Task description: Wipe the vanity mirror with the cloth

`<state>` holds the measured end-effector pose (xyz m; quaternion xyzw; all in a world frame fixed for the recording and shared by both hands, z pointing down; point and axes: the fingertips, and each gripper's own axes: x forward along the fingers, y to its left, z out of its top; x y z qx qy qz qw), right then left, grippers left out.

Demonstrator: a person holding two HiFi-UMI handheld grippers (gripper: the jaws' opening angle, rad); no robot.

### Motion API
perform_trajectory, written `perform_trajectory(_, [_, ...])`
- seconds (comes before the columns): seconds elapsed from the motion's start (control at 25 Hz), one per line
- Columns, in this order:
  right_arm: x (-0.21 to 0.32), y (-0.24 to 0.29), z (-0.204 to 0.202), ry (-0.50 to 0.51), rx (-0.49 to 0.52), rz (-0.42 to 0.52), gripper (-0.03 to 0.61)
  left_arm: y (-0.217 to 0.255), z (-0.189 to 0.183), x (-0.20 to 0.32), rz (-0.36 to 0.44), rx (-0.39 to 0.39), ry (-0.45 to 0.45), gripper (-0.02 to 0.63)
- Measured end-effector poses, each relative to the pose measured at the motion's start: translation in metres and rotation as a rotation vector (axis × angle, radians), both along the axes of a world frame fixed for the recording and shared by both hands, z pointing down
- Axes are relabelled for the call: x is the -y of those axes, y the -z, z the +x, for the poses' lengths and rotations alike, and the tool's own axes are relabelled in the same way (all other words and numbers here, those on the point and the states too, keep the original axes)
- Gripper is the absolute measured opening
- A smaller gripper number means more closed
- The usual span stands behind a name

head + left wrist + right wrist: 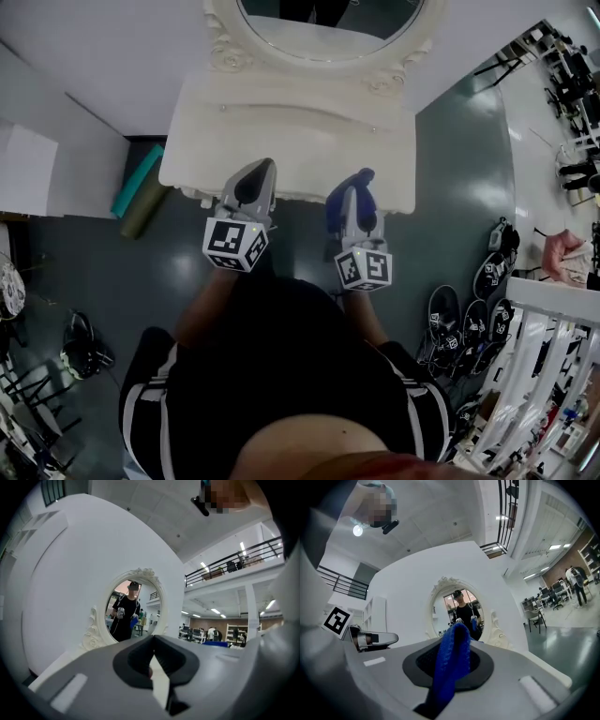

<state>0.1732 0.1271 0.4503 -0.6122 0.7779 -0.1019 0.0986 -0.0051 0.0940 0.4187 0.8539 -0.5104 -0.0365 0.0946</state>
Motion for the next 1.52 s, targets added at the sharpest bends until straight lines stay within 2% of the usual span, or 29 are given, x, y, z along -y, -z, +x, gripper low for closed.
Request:
perform_trajectory(0.44, [0.076, -0.002, -0.036, -0.114, 0.007, -0.01, 0.04, 0.0, -0.036, 0.078, 0.001, -0.009, -0.097, 0.011])
perform_trajectory(0.68, [0.102, 0.006, -0.04, -0.127, -0.008, -0.007, 0.04, 0.007, -0.04, 0.107, -0.004, -0.03, -0.114, 0.011])
perform_trajectory(1.32, [0.223, 0.002, 0.025, -0.089, 0.028, 0.017, 0.04, 0.021, 0.025, 0.209, 0.007, -0.025, -0.061, 0.011])
perform_trajectory(1.52, [0.256, 0.015, 0.043, -0.126, 0.042, 0.045, 0.04, 0.033, 0.035, 0.232, 0.026, -0.024, -0.068, 0.011])
